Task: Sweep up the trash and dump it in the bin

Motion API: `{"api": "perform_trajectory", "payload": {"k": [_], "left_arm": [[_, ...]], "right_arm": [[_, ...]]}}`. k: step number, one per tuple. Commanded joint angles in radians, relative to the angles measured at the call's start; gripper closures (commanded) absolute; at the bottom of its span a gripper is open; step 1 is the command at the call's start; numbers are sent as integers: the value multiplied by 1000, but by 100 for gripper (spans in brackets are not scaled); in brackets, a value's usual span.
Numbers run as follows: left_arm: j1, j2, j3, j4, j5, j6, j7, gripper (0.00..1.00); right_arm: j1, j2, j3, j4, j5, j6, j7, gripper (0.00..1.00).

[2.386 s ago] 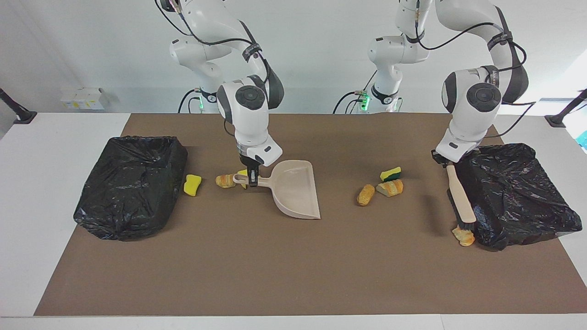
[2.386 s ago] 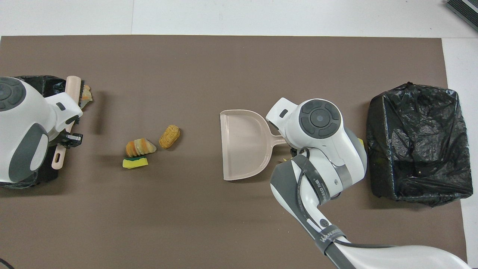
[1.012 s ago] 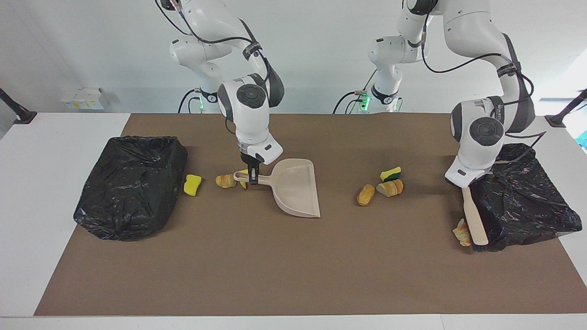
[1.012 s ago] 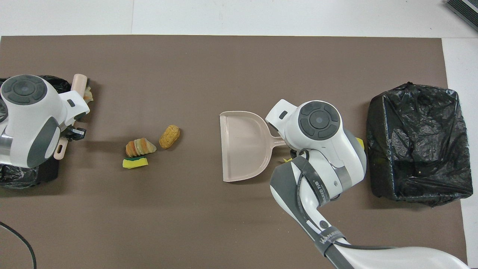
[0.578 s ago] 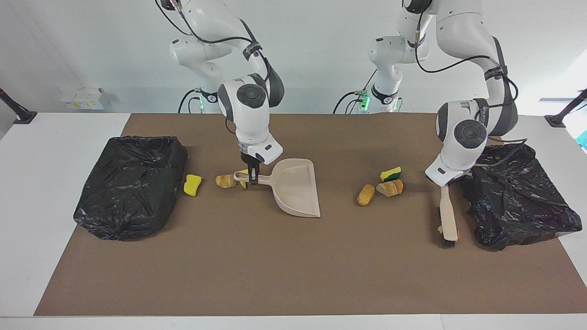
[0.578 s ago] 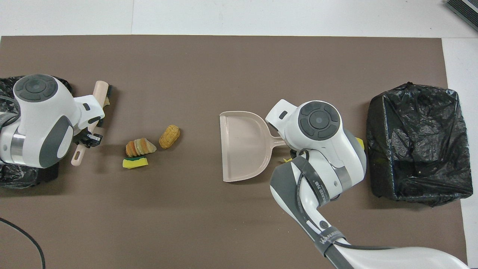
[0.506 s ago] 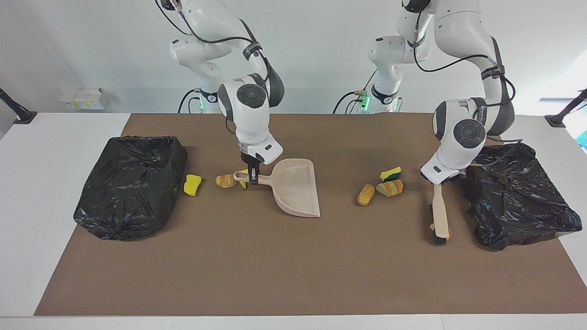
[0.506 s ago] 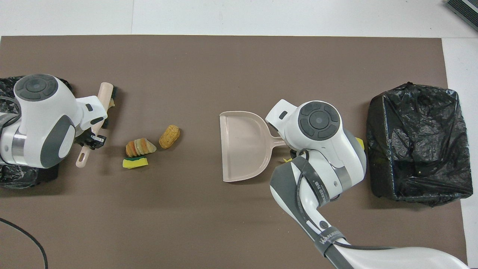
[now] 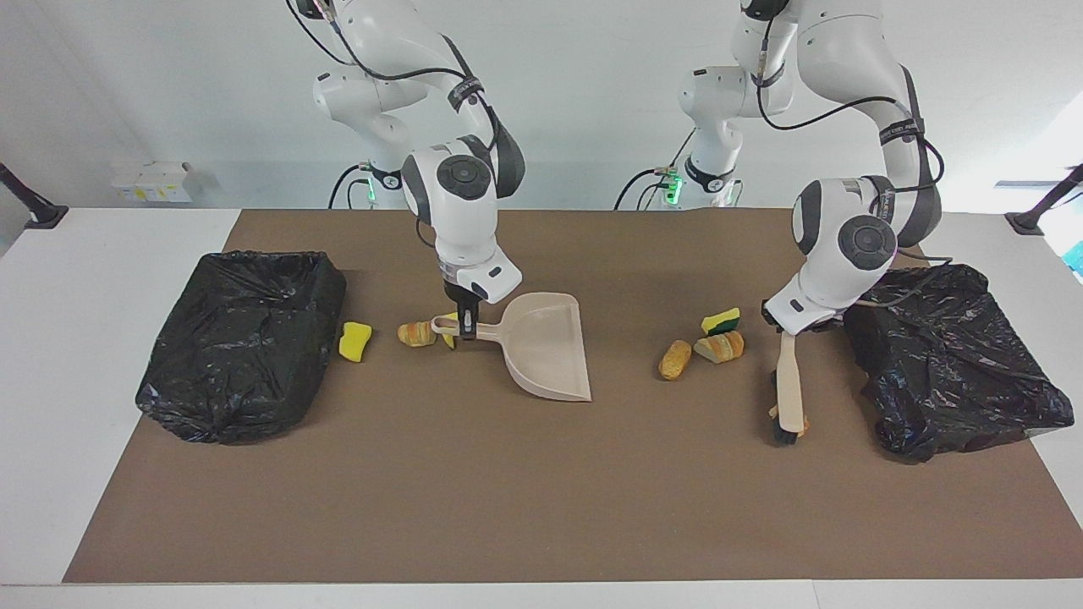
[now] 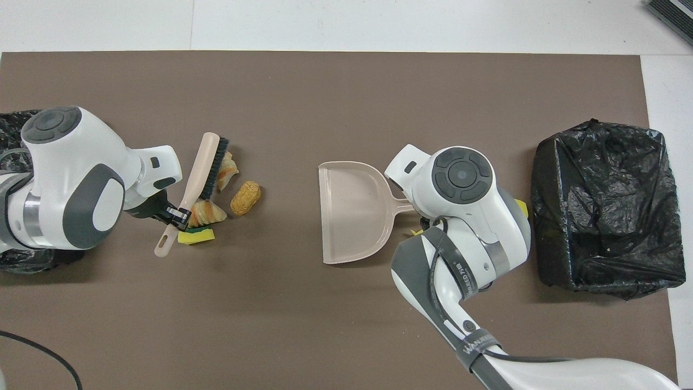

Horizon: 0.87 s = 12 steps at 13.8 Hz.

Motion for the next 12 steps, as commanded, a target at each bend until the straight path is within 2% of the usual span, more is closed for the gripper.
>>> {"api": "perform_trajectory", "payload": {"k": [1,5,7,10,12], "left_arm": [[-15,-81,5,-4,-40,-63,25,100],[4,-130,16,-5,-36,-161,19,100],[50,-144,19,-21,-30,-181,-7,100],[55,-172,19,-59,39,-203,-187,100],[43,-230,19,-154,123,-163,-307,100]], "right_arm": [[1,-22,6,-35,14,14,16,100],[1,-22,6,-35,14,14,16,100],[1,-22,6,-35,14,14,18,100],[1,-22,6,-35,14,14,16,100],[1,-22,6,-35,14,16,16,100]]}}
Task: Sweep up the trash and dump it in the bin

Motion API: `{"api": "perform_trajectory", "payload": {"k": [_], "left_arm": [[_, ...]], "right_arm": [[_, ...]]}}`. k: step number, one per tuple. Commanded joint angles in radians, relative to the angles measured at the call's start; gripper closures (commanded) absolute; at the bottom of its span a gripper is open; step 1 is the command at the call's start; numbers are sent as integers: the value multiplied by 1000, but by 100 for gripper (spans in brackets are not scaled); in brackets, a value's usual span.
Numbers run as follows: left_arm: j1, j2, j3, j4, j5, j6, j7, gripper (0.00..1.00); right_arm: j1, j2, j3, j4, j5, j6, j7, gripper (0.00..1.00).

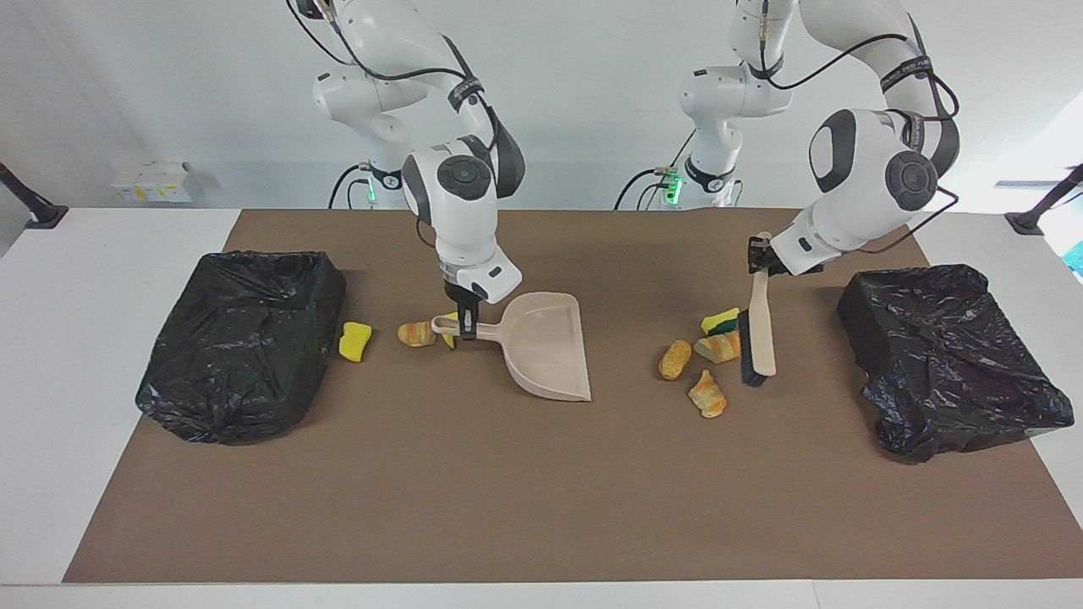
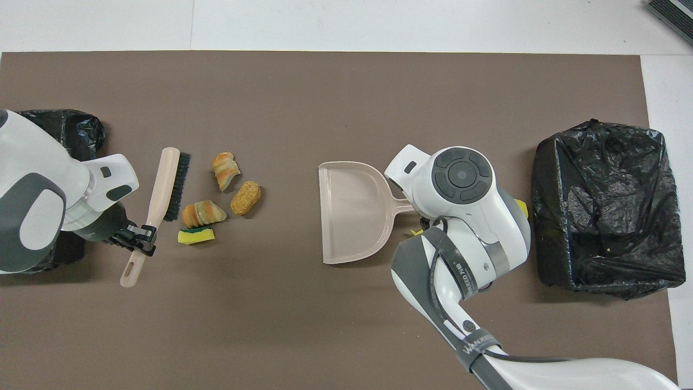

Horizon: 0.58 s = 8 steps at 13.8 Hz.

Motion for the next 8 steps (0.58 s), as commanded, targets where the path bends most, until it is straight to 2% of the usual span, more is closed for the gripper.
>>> {"api": "perform_trajectory", "payload": {"k": [1,5,8], "left_arm": [[-8,-109,-4,-144,76,48,-150,100],[-15,-160,-7,-249,78,59,-397,100],[-47,-163,-10,-318,78,126,-474,100]], "right_arm": [[1,-22,6,-34,14,16,16,100],[1,-22,6,-37,14,16,16,100],[1,-24,6,-37,14,16,16,100]]}}
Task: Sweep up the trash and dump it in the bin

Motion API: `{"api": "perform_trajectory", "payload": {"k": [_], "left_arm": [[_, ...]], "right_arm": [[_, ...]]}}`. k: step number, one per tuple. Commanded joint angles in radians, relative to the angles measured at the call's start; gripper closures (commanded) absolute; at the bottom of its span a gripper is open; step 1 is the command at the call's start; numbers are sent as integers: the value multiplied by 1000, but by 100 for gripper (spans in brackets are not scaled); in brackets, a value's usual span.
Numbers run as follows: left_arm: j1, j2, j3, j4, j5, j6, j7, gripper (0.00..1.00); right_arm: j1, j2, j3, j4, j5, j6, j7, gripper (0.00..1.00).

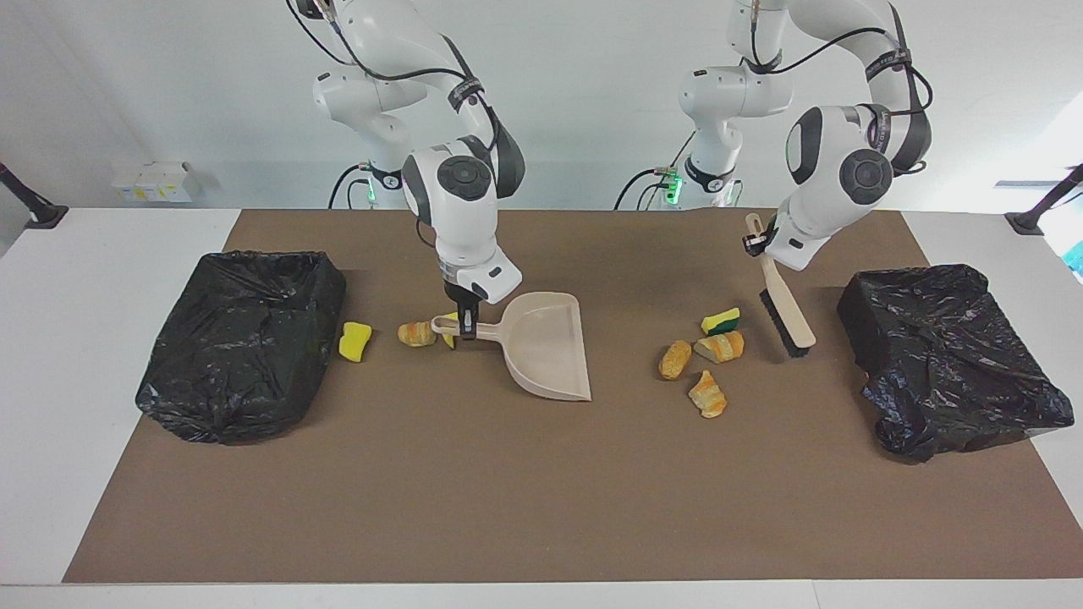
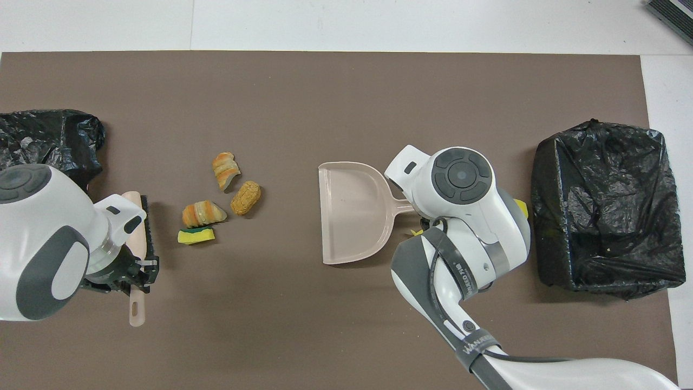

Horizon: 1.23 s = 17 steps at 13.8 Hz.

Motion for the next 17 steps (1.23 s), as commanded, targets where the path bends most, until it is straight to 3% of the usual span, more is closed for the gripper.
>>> {"api": "perform_trajectory", "payload": {"k": [1,7,11,17], "left_arm": [[-49,-36,6,-102,17,114,-83,100],[-238,12,4,-126,-63,235,-299,100],[-394,18,3,-120,-153,344,-300,100],[-584,23,1,-81,-216,384,-289,100]], "right_arm": [[1,-22,6,-35,14,17,16,100],[1,-24,6,-37,14,16,16,100],[1,-24,6,-37,14,16,17,100],[22,-14,6,-38,14,24,84,100]]}}
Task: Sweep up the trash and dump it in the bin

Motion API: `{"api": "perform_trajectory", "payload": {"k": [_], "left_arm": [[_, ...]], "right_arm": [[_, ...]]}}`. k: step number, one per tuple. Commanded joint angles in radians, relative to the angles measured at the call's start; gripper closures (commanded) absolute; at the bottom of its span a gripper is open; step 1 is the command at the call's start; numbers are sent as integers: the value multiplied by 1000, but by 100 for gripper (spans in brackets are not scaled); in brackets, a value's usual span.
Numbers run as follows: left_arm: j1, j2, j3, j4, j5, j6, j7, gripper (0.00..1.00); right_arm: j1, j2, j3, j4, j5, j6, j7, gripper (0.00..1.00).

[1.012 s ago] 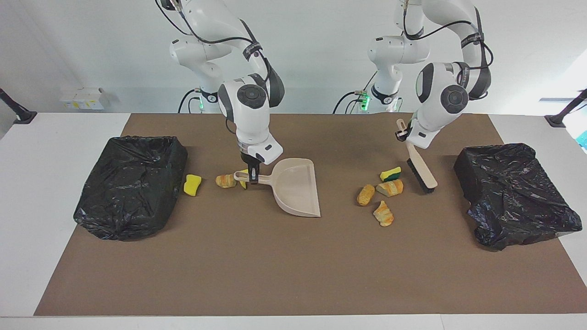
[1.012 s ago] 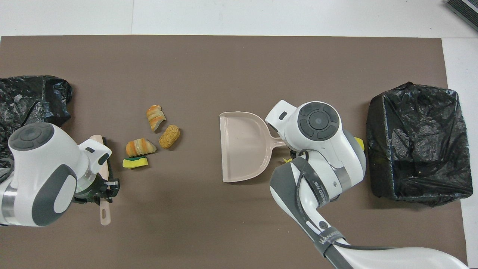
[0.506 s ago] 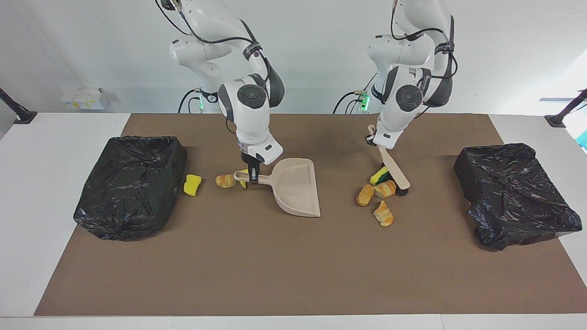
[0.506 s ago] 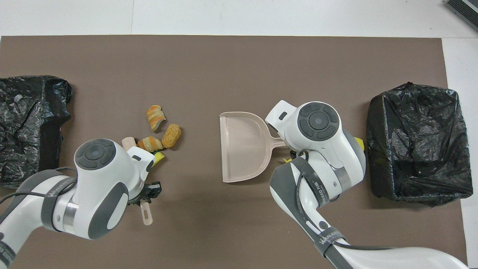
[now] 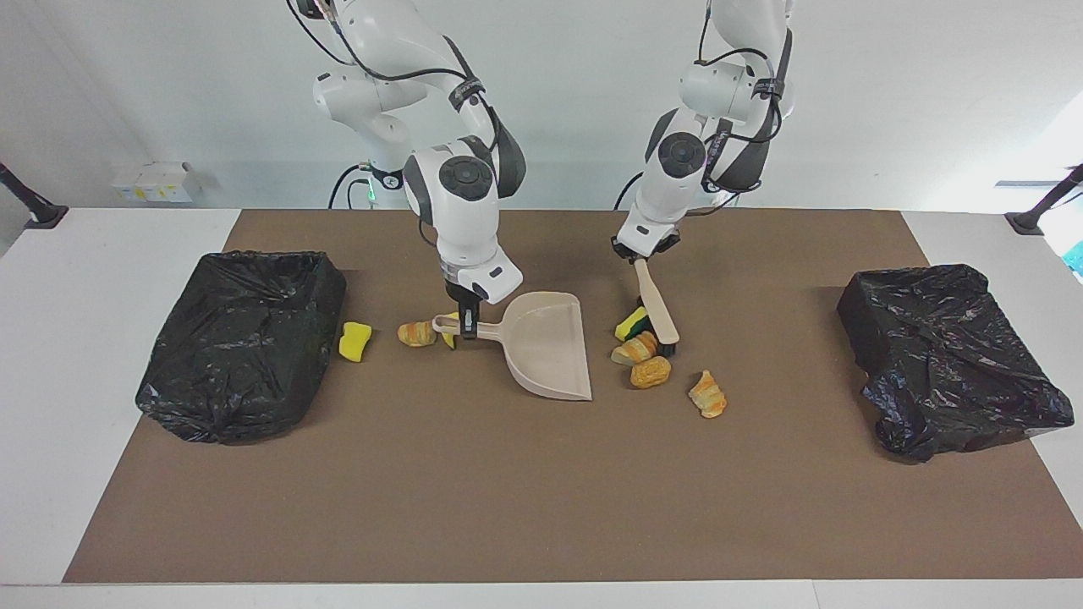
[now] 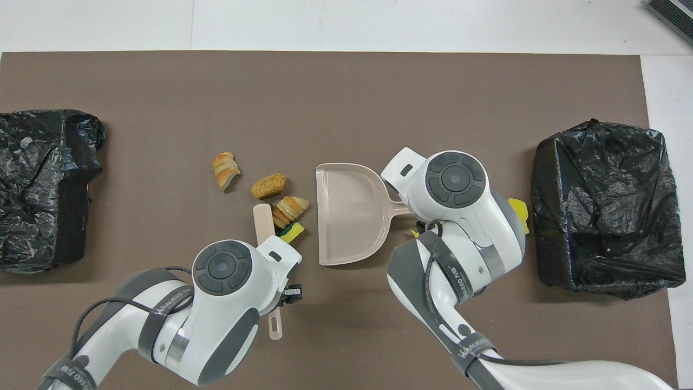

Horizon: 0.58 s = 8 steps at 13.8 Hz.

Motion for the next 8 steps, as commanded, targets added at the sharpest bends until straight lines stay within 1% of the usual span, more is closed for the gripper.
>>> {"api": "perform_trajectory", "payload": {"k": [1,3,4,5,6,8], "left_arm": [[-102,-4,16,27,-41,24,2,100],[-177,-2,16,50,-51,57,-10,100],[-191,8,16,85,-54,42,-9,100],[-193,34,16,128,-53,14,-7,100],[-179,44,16,155,-42,-11,5,100],[-158,47,24,165,-38,-21,38,100]], "right_arm": [[18,-9,6,-33,14,36,47,100],[29,-4,6,-36,14,48,70,100],[30,-3,6,-36,14,48,75,100],[30,-1,6,-36,14,50,75,100],[30,-1,6,-36,14,50,75,100],[30,-1,6,-36,14,50,75,100]]}}
